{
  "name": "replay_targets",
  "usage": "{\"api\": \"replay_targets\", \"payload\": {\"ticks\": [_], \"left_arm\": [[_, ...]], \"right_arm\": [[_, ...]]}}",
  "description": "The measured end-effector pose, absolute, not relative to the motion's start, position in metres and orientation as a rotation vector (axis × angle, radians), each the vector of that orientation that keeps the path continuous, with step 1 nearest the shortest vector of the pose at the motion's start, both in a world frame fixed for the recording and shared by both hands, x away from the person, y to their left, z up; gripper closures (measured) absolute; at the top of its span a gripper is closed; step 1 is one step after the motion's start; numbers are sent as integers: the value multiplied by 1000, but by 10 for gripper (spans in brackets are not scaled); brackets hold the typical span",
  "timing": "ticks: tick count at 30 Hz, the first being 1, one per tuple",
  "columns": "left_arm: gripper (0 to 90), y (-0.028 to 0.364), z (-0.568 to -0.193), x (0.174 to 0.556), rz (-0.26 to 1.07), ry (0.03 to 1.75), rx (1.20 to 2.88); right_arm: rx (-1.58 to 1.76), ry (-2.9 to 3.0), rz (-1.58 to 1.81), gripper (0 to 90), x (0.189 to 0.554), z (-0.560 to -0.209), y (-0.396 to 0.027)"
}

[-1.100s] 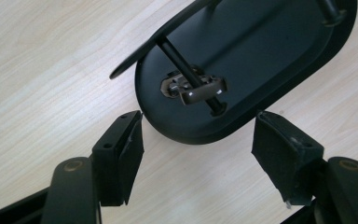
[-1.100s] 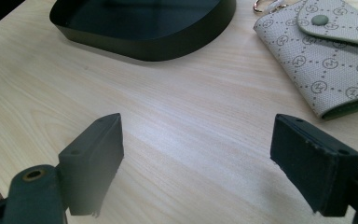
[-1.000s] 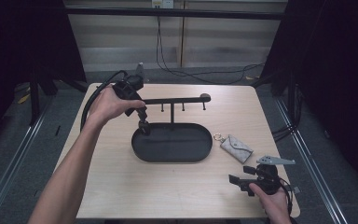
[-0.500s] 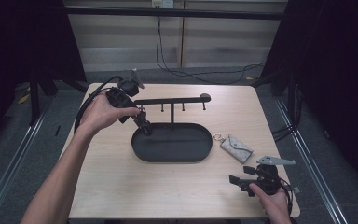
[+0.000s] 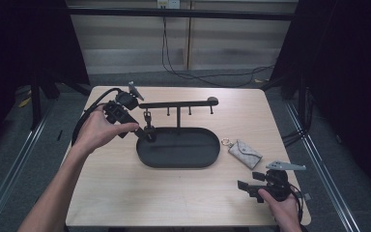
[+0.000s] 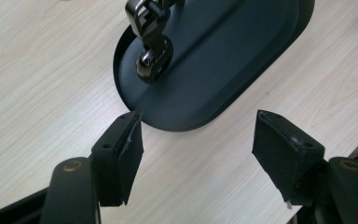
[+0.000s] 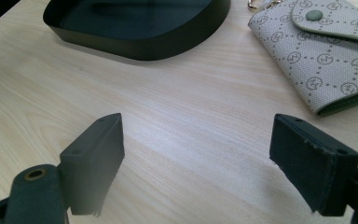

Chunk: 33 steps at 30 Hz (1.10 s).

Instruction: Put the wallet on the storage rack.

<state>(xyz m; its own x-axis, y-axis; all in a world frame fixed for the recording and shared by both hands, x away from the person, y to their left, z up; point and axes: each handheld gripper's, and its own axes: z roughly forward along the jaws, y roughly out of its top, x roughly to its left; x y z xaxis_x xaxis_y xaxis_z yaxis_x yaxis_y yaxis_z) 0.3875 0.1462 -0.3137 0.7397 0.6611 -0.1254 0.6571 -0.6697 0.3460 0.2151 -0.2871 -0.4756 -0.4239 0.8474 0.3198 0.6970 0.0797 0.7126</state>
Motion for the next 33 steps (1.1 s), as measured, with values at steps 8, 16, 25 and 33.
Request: {"api": "replay_targets", "payload": {"ticks": [8, 16, 25, 33], "left_arm": [[258, 158, -326, 369, 15, 967, 2544], [176, 170, -348, 354, 24, 914, 2523], [196, 195, -376, 336, 63, 930, 2501], [199, 207, -395, 315, 110, 982, 2429]], "right_arm": [[1564, 2174, 1258, 176, 214, -475, -287], [1569, 2169, 1260, 177, 214, -475, -287], [1569, 2163, 1259, 178, 214, -475, -287], [1572, 2159, 1252, 179, 214, -475, -287]]}}
